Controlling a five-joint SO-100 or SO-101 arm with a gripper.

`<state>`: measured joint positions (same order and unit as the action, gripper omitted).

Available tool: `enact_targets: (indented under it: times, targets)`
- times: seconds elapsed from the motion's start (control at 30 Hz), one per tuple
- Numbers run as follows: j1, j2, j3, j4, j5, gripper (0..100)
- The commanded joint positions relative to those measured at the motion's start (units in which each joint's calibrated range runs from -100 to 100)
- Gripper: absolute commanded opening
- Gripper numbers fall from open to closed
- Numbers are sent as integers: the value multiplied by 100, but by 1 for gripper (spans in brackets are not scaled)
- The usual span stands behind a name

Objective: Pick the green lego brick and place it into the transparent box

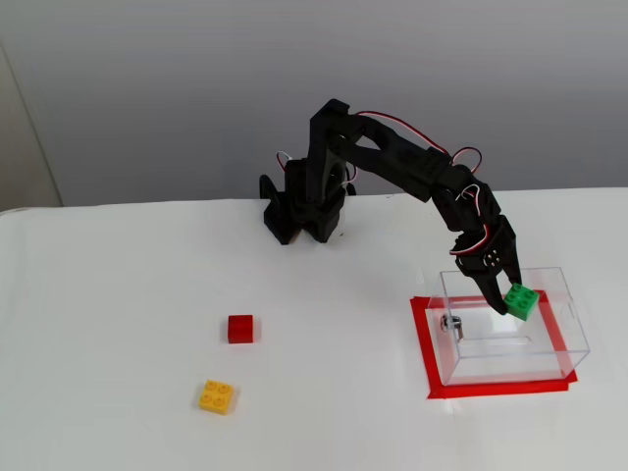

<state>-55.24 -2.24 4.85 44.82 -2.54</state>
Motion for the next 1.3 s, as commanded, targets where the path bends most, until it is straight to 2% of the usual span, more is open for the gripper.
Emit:
enact_targets:
  times: [0.0, 0.1, 0.23, 0.53, 0.67, 0.87, 1.27]
  targets:
    - [-18, -52, -196, -8, -17, 29]
    - [-18, -77, -214, -8, -17, 33]
    - [-18, -120, -196, -8, -17, 30]
    - [56, -493, -178, 9, 19, 8]
    - [189, -815, -151, 236, 24, 2]
    - [588, -1579, 283, 1097, 30, 2]
    - [2267, -4566, 1920, 2055, 30, 2]
